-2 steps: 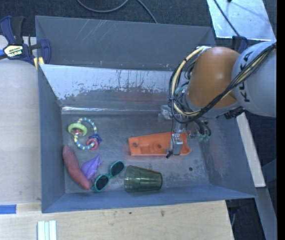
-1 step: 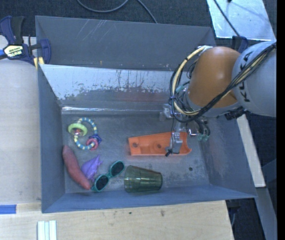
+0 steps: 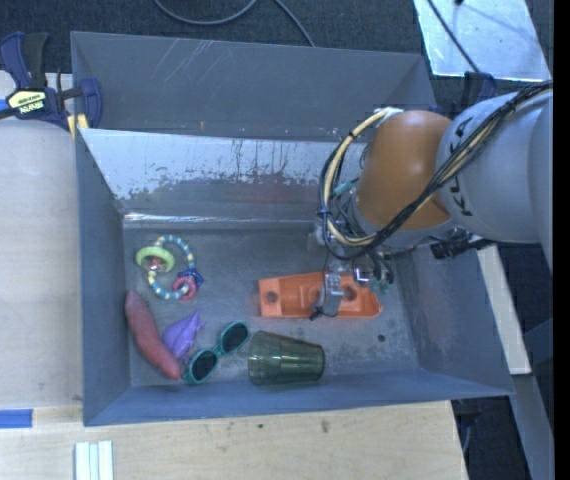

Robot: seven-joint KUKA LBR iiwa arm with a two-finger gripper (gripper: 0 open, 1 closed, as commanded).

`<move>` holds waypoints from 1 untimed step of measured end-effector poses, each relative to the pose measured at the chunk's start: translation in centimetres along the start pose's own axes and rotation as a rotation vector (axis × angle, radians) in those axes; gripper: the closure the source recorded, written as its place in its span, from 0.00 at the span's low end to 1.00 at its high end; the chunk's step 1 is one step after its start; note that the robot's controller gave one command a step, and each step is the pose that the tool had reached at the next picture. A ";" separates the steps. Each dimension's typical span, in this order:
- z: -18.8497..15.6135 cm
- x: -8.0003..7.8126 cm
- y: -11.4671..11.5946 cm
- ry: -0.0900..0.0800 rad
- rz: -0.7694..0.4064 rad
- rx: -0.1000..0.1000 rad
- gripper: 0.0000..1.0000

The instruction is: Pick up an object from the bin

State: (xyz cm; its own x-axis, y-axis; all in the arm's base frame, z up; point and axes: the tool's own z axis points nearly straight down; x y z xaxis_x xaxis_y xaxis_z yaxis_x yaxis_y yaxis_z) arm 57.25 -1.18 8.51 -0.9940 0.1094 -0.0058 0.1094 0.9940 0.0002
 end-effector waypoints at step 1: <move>1.3 0.5 -0.1 -0.002 0.104 -0.002 1.00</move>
Offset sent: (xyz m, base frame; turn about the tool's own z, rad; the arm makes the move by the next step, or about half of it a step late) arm 0.0000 0.0000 0.0000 0.0000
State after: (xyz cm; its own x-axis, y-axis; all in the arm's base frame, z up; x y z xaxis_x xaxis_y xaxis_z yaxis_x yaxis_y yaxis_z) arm 56.75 -1.21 7.17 -0.9773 0.2117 -0.0081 0.2117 0.9773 0.0027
